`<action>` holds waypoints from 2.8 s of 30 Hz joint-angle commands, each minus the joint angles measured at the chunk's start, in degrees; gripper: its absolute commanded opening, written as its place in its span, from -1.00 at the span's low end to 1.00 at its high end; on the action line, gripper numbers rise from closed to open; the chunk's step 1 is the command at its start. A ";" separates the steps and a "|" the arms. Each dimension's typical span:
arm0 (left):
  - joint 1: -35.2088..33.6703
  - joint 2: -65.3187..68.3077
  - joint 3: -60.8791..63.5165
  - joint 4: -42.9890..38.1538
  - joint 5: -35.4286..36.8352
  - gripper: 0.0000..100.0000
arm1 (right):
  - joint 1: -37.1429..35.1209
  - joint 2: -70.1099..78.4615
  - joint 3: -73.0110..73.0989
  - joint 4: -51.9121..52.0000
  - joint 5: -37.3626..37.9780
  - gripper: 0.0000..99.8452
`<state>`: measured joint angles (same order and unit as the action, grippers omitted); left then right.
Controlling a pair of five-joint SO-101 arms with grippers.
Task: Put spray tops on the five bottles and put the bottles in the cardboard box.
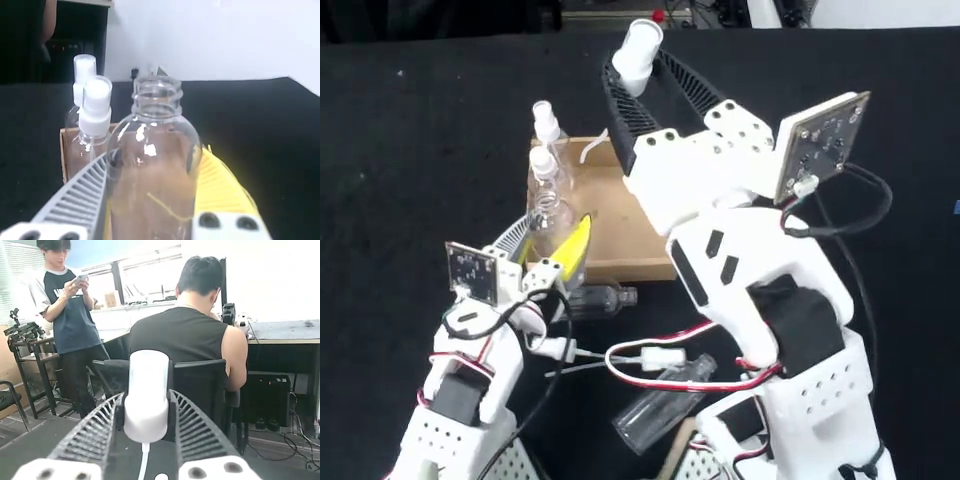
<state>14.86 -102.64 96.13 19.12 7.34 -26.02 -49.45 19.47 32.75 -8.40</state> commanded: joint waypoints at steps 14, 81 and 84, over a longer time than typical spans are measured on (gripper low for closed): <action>0.84 -0.44 1.36 -7.56 0.35 -0.86 | -6.33 -1.54 0.84 -1.76 0.18 -0.97; 0.75 -0.44 1.36 -7.47 0.35 -0.86 | -10.99 -2.07 -4.88 12.75 5.89 -0.66; 0.66 -0.35 1.36 -7.47 0.18 -0.86 | -5.89 -2.77 -4.79 15.38 5.89 -0.66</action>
<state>15.12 -102.64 96.22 12.97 7.34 -36.84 -49.45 18.24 45.76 -3.12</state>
